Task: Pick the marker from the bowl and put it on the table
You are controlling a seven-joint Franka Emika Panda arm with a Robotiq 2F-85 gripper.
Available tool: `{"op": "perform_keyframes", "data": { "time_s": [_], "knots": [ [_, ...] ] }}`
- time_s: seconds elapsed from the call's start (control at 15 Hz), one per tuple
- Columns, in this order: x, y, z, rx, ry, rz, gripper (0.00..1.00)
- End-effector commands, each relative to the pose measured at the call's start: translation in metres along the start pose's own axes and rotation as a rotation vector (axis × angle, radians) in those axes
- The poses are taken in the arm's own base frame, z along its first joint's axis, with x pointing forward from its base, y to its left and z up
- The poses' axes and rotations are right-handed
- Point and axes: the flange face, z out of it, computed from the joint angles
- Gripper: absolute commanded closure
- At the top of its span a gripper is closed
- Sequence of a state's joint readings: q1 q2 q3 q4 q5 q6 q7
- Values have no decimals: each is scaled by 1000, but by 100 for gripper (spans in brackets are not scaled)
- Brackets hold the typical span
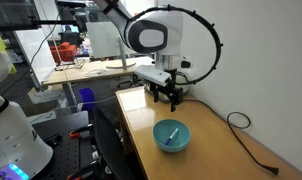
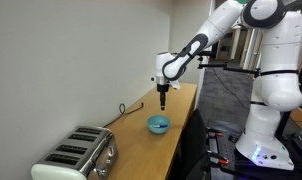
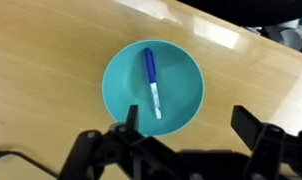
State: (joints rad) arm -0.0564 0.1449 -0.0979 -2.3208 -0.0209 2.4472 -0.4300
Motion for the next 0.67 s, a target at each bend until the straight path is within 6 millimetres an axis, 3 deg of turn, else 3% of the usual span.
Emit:
{"op": "perform_keyframes", "data": {
  "time_s": [0.0, 0.6],
  "knots": [
    [13, 4, 28, -6, 15, -43, 0],
    [38, 10, 112, 7, -3, -63, 0]
  ]
}}
